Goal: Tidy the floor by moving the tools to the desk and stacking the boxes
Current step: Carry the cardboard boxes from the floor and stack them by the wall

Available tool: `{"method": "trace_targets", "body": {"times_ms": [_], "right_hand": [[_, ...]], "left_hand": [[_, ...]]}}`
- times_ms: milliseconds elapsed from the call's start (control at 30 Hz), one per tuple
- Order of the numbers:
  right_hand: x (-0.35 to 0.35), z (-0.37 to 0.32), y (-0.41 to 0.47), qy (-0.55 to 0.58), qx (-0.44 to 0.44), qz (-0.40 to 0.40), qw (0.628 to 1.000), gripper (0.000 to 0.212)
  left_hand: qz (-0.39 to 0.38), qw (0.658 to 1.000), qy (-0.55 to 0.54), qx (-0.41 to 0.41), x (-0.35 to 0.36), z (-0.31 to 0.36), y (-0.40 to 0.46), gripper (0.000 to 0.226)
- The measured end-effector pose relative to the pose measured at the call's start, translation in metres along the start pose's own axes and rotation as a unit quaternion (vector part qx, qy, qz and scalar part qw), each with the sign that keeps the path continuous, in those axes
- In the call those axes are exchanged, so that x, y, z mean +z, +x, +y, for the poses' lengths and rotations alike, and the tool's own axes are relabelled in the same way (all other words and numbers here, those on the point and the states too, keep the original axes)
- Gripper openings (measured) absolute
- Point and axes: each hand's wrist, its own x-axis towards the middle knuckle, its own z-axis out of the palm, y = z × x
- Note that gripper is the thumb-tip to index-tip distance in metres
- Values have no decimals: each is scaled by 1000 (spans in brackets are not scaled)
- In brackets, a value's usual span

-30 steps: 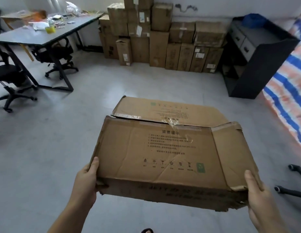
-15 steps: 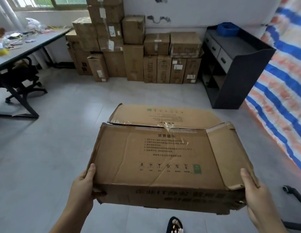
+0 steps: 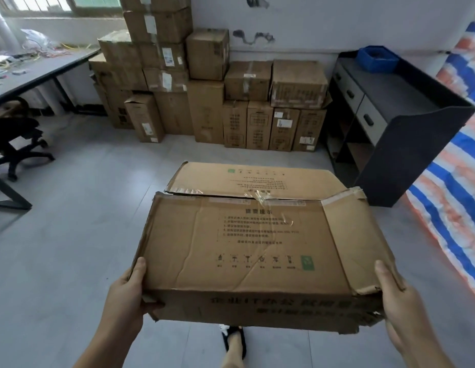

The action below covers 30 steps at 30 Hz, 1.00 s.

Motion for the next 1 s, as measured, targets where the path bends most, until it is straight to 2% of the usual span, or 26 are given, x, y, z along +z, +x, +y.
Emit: {"method": "trace_targets", "body": {"times_ms": [100,267,500,633,767,867,1000], "right_hand": [[40,-39,59,7,9,13,1000,54],[93,-119,151,22,18,27,999,56],[147,-195,287,27,24,38,999,57],[178,-238,386,20,-3,36,999,58],[193,-298,487,44,-18,8,999,53],[204,-352,558,55,-36,-22,998,52],[229,-407,613,70,-57,-62,994,50]], "left_hand": [[-12,1000,4,5,52,32,66,40],[-36,999,8,15,143,103,151,29],[-43,999,17,18,268,169,249,32],[-34,999,4,17,356,194,302,30],[-12,1000,-13,3,445,224,346,34],[-12,999,-29,-3,509,249,381,44],[1,999,-38,-5,556,274,416,46]]}}
